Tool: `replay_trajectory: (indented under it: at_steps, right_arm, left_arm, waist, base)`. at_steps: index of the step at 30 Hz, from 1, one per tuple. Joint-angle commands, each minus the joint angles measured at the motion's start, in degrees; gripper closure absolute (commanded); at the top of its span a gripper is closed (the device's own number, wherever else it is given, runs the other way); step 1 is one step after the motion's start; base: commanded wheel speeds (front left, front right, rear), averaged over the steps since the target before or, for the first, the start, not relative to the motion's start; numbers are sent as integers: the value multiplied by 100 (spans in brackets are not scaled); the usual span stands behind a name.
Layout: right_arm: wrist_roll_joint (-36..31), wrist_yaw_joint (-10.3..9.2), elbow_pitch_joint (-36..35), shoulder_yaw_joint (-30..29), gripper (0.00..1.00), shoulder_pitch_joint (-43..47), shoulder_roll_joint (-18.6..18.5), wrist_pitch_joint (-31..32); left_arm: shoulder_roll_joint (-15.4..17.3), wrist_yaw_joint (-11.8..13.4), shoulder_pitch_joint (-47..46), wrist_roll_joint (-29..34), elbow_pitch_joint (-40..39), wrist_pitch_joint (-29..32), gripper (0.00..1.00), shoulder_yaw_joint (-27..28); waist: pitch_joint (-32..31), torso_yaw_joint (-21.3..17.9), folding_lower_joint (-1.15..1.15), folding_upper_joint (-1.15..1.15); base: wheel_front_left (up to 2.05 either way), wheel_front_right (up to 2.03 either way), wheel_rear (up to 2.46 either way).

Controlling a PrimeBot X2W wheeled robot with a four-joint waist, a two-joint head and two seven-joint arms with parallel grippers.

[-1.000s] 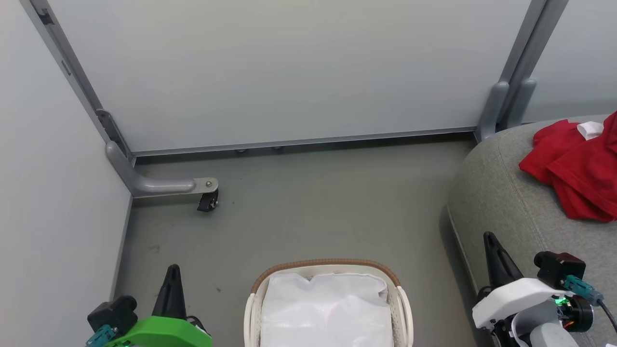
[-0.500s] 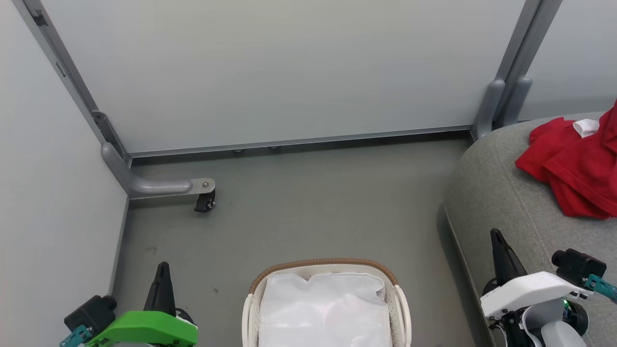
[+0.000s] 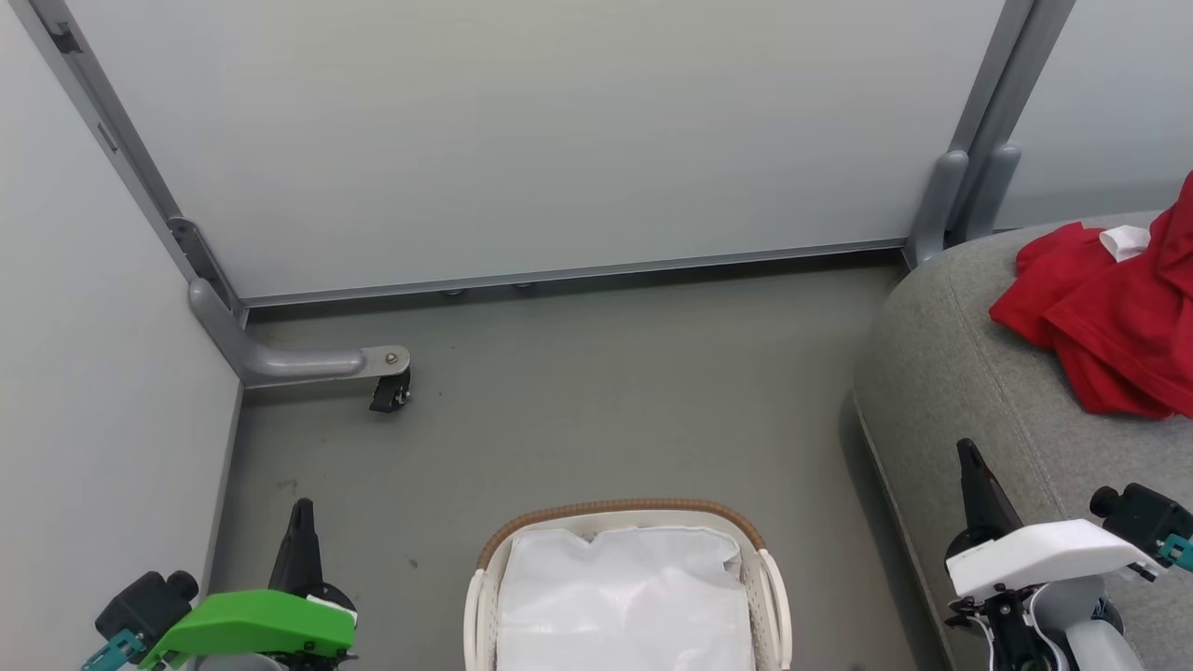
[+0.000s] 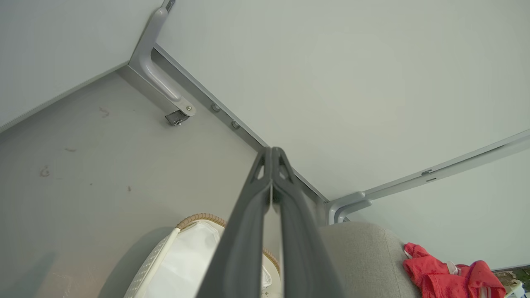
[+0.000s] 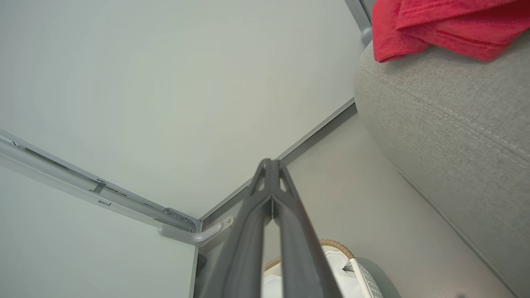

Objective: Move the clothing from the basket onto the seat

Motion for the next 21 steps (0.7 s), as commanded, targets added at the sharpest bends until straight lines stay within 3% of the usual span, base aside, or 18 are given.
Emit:
replay_trajectory:
  at_steps: [1, 21]
  right_arm:
    - [184, -3, -104, -31, 100, -32, -44, 50]
    - [1575, -3, -231, -109, 100, -21, -57, 399]
  left_arm:
    - [11, -39, -203, -171, -99, 46, 100, 61]
    - [14, -121, -289, -1323, -204, 397, 100, 304]
  waist:
    - [1, -6, 0, 0]
    - [16, -91, 0, 0]
  base:
    - [0, 0, 0]
    - [0, 0, 0]
